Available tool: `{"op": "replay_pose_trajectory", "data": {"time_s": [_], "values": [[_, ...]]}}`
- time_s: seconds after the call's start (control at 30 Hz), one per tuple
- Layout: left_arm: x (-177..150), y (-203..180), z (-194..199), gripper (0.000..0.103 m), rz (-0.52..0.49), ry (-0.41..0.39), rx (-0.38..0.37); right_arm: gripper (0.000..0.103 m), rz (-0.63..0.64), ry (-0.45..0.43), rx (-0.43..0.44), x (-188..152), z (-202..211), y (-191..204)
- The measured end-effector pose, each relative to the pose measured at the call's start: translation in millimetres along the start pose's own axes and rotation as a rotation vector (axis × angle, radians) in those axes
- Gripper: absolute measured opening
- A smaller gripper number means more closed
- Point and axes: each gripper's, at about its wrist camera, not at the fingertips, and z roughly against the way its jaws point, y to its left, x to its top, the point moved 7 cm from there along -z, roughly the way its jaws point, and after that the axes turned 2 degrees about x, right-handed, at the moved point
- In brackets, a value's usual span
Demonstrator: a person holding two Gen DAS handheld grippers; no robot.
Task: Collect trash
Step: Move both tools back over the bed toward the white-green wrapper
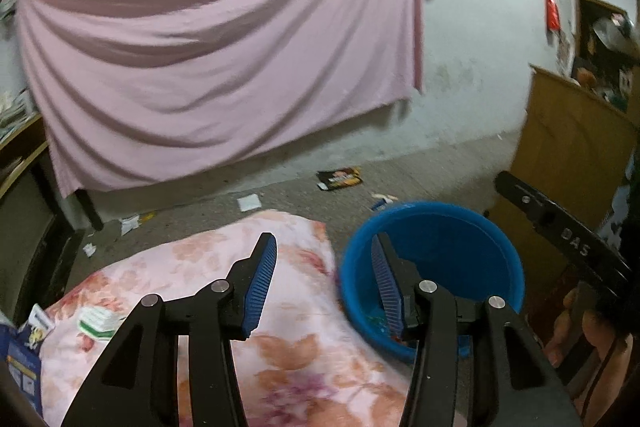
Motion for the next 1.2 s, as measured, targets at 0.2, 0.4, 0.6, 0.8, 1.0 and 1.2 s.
{"op": "replay_pose_trajectory", "data": {"time_s": [0.2, 0.4, 0.6, 0.8, 1.0, 1.2], "values": [[-2.4, 65.9, 31.8, 0.062, 0.103, -0.094, 0.095, 0.091, 0.055, -0.099, 0.071, 5.4, 6.9, 45.0], [-8.6, 127.0, 66.4, 0.096, 0.213, -0.202, 0.183, 0.103, 0.108, -0.192, 0.146, 5.6, 13.4, 90.5], [-15.5, 182.0, 91.0, 0.100, 0.306, -0.268, 0.256, 0.103, 0.150, -0.229, 0.214, -3.3, 13.2, 129.5], [-28.8, 216.4, 111.4, 0.100, 0.337, -0.293, 0.314, 0.103, 0.240, -0.234, 0.278, -21.1, 8.3, 175.5], [-51.6, 234.1, 117.2, 0.100, 0.330, -0.299, 0.346, 0.103, 0.309, -0.202, 0.318, -43.3, -2.4, 206.0], [-71.8, 249.7, 104.8, 0.100, 0.323, -0.246, 0.361, 0.103, 0.355, -0.125, 0.332, -66.9, -20.9, 223.7]]}}
